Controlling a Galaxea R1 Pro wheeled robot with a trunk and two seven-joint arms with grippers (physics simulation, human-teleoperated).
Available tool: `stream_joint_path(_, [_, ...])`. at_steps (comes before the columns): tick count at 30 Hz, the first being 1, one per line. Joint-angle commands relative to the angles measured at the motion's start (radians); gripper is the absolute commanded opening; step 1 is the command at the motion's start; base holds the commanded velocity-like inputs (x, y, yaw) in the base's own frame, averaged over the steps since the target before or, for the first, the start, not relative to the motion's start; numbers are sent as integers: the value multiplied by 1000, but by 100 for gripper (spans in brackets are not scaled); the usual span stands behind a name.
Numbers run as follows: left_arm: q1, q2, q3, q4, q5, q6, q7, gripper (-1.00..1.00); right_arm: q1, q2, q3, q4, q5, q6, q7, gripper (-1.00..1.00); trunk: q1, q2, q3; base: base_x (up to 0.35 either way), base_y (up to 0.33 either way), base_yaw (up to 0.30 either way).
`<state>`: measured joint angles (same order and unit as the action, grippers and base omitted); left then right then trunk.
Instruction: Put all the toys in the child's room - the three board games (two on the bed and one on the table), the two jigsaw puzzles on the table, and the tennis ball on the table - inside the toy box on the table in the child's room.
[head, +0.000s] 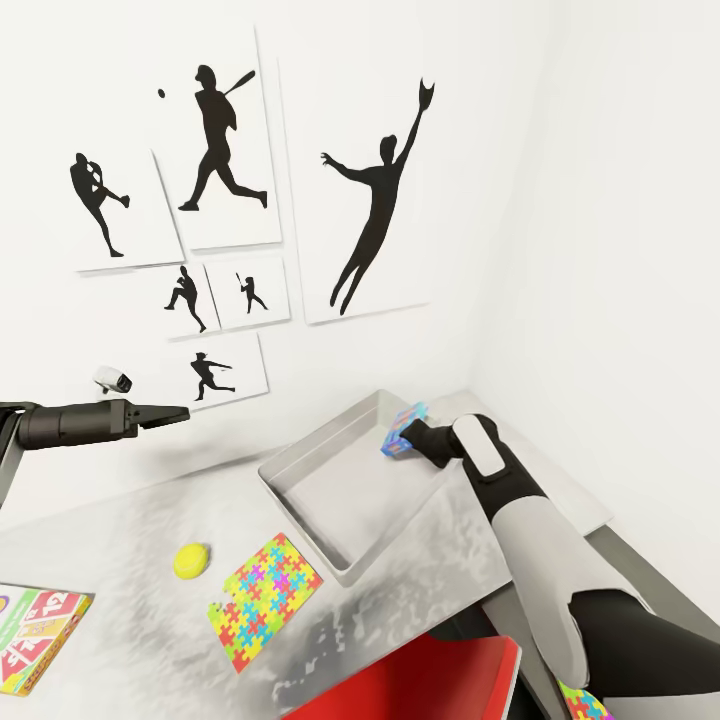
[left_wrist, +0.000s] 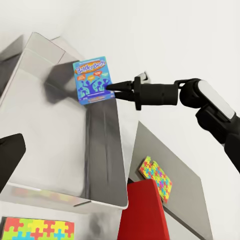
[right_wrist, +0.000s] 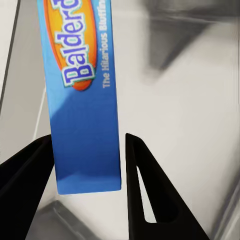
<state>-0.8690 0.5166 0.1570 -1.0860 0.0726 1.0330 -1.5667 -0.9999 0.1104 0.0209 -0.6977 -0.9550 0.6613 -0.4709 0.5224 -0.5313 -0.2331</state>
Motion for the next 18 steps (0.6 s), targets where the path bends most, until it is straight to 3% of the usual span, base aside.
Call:
stream_joint_path(1, [-1, 0, 0, 0, 0, 10, -4, 100, -1, 0, 2, 4, -13, -5, -11, -100, 0, -2, -2, 0, 0, 0])
stream_joint_path(8, [-1, 0, 1, 0, 0, 10, -4, 100, -2, 0, 3, 11, -53, -12, -14, -100, 0, -2, -2, 0, 0, 0])
stream_joint_path(18, [-1, 0, 1, 0, 0, 10, -4, 100, -2, 0, 2, 12, -60, -21, -15, -100, 0, -2, -2, 0, 0, 0])
